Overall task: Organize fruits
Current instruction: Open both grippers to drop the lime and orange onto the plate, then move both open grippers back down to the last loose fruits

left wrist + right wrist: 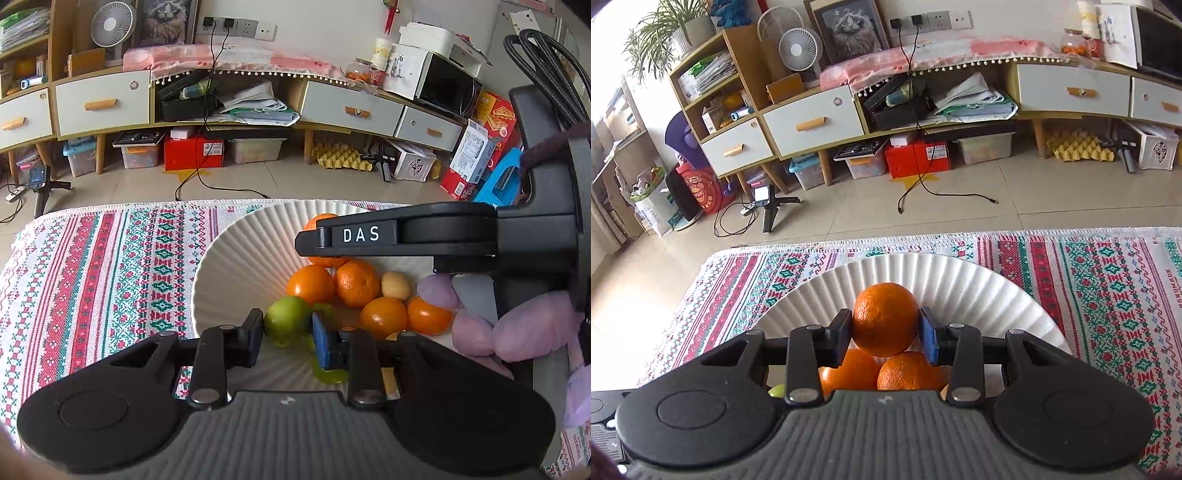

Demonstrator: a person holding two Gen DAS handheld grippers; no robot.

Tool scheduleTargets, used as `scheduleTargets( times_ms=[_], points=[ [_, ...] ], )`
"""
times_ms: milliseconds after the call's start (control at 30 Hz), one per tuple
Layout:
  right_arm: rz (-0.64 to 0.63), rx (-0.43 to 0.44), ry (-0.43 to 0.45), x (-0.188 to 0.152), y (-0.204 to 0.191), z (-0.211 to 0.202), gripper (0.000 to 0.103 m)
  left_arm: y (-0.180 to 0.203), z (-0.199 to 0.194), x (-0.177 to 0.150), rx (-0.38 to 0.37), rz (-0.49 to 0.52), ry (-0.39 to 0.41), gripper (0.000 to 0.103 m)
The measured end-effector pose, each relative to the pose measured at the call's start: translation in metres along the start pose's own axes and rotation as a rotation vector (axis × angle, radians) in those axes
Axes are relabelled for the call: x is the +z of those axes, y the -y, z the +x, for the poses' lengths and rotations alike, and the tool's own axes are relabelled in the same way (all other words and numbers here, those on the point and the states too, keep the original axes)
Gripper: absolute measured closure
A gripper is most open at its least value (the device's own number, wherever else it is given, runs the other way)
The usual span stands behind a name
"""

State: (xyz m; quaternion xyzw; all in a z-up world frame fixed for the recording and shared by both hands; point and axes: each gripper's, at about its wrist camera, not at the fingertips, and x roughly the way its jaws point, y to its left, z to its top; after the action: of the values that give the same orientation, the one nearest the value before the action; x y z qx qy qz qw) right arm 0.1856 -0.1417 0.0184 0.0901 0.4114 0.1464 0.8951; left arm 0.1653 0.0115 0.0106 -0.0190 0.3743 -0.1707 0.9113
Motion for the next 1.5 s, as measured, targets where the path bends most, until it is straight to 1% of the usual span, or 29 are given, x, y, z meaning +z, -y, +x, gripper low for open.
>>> scheduleTargets(
  times_ms=[100,133,167,200,233,300,400,533,667,833,900,967,1000,1067,1133,1200,1333,1500],
  points=[
    [0.006,0.007,0.003,0.002,0.000,-0.001,0.065,0.000,-0.002,0.000,0.005,0.007,0.003,0.069],
    [0.009,0.009,0.005,0.003,0.001,-0.002,0.063,0.001,-0.003,0.001,0.006,0.007,0.003,0.066],
    [0.014,0.010,0.009,0.004,0.000,-0.003,0.058,0.001,-0.004,0.001,0.006,0.006,0.004,0.064],
    [0.017,0.009,0.013,0.004,0.000,-0.005,0.055,0.002,-0.005,0.001,0.008,0.005,0.009,0.060],
    [0.017,0.008,0.017,0.005,0.001,-0.008,0.054,0.001,-0.006,0.001,0.009,0.004,0.012,0.055],
    [0.019,0.007,0.024,0.005,0.001,-0.013,0.048,0.002,-0.009,0.000,0.013,0.003,0.016,0.049],
    [0.018,0.001,0.032,0.005,0.003,-0.021,0.042,0.003,-0.014,-0.001,0.016,0.004,0.018,0.044],
    [0.006,-0.015,0.040,0.002,0.004,-0.031,0.037,0.007,-0.021,-0.003,0.022,0.016,0.027,0.036],
    [0.007,-0.021,0.046,-0.001,0.007,-0.041,0.035,0.010,-0.029,-0.006,0.023,0.022,0.027,0.033],
    [-0.003,-0.029,0.059,-0.005,0.010,-0.057,0.029,0.016,-0.040,-0.007,0.029,0.038,0.038,0.021],
    [-0.006,-0.034,0.062,-0.008,0.012,-0.063,0.028,0.019,-0.044,-0.009,0.031,0.038,0.038,0.019],
    [-0.005,-0.038,0.061,-0.011,0.014,-0.067,0.026,0.020,-0.048,-0.011,0.037,0.041,0.033,0.014],
    [-0.003,-0.041,0.064,-0.012,0.014,-0.070,0.024,0.021,-0.050,-0.012,0.044,0.046,0.032,0.010],
    [0.000,-0.045,0.068,-0.016,0.017,-0.076,0.021,0.022,-0.055,-0.016,0.052,0.055,0.035,0.009],
    [-0.002,-0.055,0.068,-0.021,0.021,-0.081,0.018,0.023,-0.058,-0.018,0.057,0.054,0.028,0.004],
    [0.002,-0.061,0.068,-0.024,0.023,-0.085,0.016,0.023,-0.061,-0.022,0.060,0.044,0.026,0.001],
    [0.016,-0.066,0.064,-0.035,0.028,-0.092,0.011,0.025,-0.063,-0.030,0.064,0.037,0.003,0.001],
    [0.025,-0.096,0.053,-0.047,0.034,-0.095,0.009,0.028,-0.065,-0.046,0.075,0.037,-0.015,0.001]
  ],
)
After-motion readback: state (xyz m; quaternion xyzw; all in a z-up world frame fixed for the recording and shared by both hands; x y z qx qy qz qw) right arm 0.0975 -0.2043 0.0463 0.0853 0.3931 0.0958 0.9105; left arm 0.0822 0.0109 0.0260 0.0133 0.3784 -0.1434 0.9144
